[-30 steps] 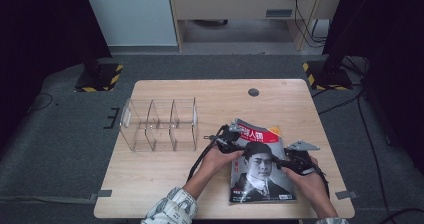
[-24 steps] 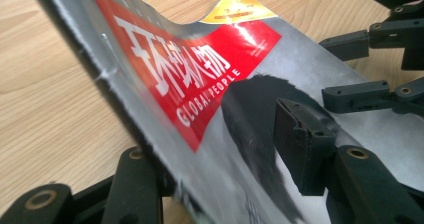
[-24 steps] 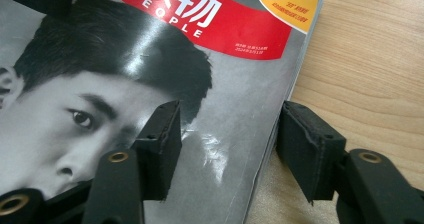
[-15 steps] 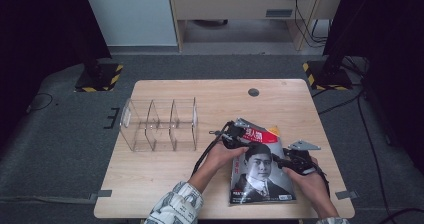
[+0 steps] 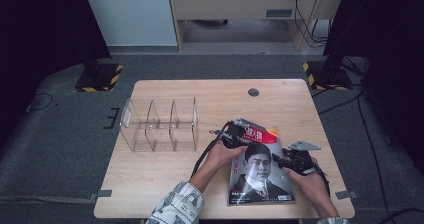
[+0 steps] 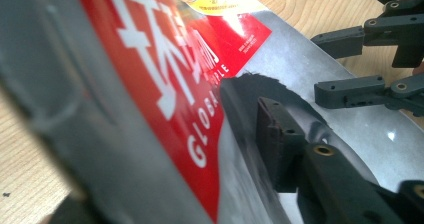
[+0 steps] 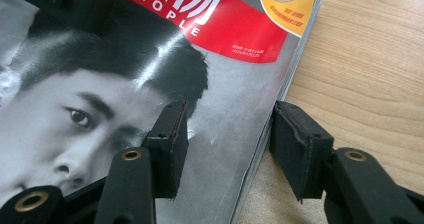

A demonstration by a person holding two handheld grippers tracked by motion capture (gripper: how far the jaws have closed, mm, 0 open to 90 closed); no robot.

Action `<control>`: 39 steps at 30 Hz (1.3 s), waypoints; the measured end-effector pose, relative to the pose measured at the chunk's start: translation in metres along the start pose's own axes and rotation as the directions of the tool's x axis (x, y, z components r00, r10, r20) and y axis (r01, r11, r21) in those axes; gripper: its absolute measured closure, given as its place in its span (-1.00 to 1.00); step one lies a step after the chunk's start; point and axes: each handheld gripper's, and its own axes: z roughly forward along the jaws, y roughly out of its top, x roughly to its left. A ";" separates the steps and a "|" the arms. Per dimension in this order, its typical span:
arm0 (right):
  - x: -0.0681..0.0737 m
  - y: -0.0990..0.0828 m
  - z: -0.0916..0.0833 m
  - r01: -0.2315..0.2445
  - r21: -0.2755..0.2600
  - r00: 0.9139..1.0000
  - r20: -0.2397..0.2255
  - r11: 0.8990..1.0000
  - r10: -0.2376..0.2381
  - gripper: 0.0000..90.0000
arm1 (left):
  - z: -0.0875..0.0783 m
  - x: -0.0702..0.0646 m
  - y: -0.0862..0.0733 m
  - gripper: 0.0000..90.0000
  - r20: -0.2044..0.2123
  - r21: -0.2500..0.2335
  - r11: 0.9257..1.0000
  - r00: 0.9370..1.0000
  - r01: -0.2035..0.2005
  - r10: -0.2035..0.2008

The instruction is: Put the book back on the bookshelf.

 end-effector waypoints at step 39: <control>-0.009 0.002 -0.011 -0.054 -0.055 0.999 -0.003 0.997 0.054 0.02 | -0.014 0.000 0.014 0.84 0.034 -0.028 0.999 0.999 0.030 -0.029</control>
